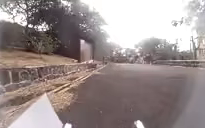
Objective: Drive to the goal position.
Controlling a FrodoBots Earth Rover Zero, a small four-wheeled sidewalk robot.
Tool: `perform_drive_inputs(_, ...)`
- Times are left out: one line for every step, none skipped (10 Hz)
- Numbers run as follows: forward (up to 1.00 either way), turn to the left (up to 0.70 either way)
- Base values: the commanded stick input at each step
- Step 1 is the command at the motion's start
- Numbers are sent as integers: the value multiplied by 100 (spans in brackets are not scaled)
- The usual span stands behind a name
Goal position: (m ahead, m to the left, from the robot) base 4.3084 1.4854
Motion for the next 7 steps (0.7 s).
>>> perform_drive_inputs(100, 0)
perform_drive_inputs(100, 0)
perform_drive_inputs(100, 0)
perform_drive_inputs(100, 0)
perform_drive_inputs(100, 0)
perform_drive_inputs(100, 0)
perform_drive_inputs(100, 0)
